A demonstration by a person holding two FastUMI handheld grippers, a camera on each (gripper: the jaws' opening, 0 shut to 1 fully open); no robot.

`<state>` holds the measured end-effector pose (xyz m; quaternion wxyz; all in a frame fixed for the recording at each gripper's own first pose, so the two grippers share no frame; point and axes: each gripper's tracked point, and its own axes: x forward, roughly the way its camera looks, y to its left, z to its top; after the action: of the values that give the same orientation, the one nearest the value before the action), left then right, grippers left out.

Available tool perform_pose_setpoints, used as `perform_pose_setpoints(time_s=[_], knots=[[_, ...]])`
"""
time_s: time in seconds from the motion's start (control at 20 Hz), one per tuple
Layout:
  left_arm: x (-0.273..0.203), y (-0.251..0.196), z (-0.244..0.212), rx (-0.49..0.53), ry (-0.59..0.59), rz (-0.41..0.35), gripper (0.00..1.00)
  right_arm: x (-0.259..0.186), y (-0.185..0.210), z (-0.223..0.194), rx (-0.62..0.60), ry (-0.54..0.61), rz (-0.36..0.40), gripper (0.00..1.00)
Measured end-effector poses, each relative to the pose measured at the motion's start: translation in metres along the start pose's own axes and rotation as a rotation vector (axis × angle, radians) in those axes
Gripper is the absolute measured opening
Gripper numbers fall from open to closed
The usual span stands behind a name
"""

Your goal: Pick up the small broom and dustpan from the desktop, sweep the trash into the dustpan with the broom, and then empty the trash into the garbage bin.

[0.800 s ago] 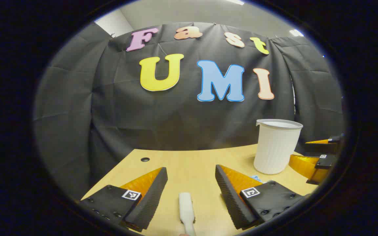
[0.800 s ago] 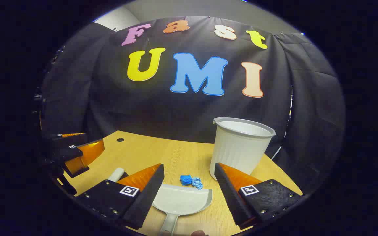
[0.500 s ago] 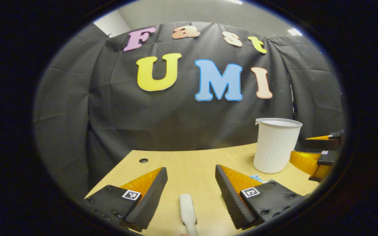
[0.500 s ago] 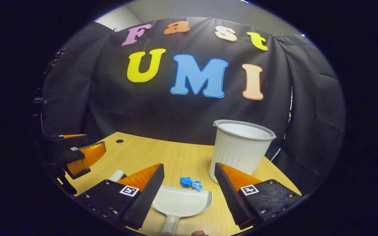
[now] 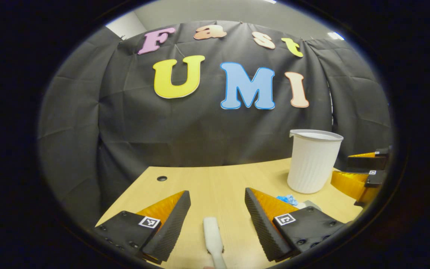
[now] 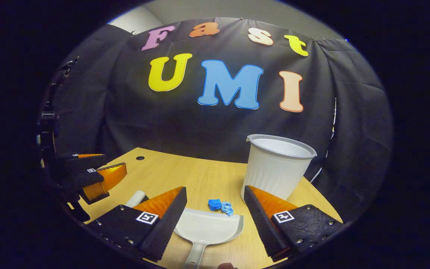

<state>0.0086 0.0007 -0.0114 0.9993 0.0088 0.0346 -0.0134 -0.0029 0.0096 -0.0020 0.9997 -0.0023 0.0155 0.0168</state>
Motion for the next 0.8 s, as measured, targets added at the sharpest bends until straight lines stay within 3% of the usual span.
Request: perform_pose_setpoints(time_s=[0.2, 0.4, 0.45, 0.5, 0.8], knots=[[0.005, 0.001, -0.032, -0.022, 0.11, -0.006, 0.96, 0.002, 0.005, -0.023, 0.039, 0.104, 0.018, 0.96], [0.01, 0.002, -0.072, -0.058, 0.247, -0.007, 0.99, 0.004, 0.008, -0.051, 0.082, 0.22, 0.018, 0.96], [0.011, 0.001, -0.081, -0.064, 0.281, -0.013, 0.95, 0.004, 0.008, -0.062, 0.093, 0.258, 0.021, 0.96], [0.01, 0.002, -0.092, -0.066, 0.324, -0.017, 0.99, 0.004, 0.009, -0.071, 0.104, 0.297, 0.022, 0.96], [0.004, 0.005, -0.144, -0.025, 0.538, -0.024, 0.96, -0.003, 0.01, -0.111, 0.166, 0.478, 0.012, 0.96]])
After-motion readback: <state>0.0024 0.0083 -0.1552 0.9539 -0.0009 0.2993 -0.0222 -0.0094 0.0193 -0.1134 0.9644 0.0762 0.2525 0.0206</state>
